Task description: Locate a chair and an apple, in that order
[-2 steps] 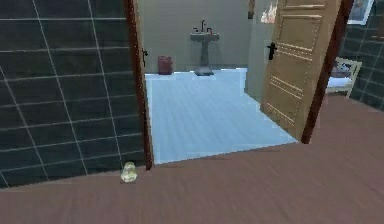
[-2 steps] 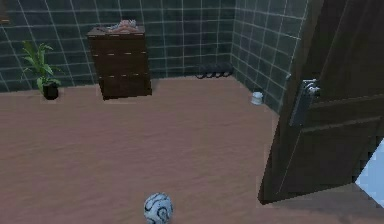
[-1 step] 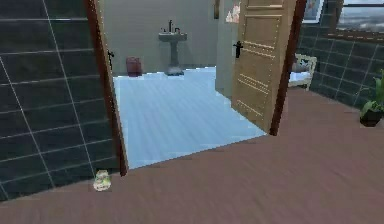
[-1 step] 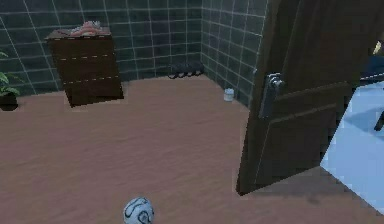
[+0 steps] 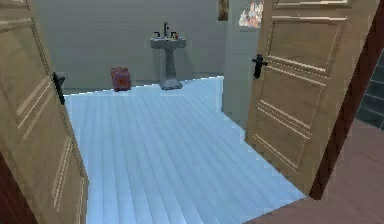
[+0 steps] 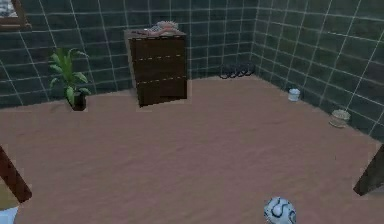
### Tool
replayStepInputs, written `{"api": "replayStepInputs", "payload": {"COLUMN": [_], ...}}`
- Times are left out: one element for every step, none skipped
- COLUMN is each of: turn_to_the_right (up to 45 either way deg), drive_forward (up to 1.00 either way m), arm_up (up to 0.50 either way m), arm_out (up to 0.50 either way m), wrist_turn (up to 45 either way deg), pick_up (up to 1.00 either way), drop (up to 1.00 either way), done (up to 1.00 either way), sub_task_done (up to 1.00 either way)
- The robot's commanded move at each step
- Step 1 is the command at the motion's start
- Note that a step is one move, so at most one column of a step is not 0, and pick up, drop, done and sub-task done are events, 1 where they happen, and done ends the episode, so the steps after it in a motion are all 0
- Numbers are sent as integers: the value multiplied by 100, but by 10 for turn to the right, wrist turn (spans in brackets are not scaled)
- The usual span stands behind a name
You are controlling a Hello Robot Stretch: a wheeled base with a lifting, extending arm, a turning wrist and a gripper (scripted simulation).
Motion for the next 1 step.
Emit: {"api": "replayStepInputs", "payload": {"turn_to_the_right": [60], "drive_forward": [0], "arm_up": [0], "arm_out": [0], "wrist_turn": [0], "pick_up": [0], "drop": [0], "done": [0], "sub_task_done": [0]}}
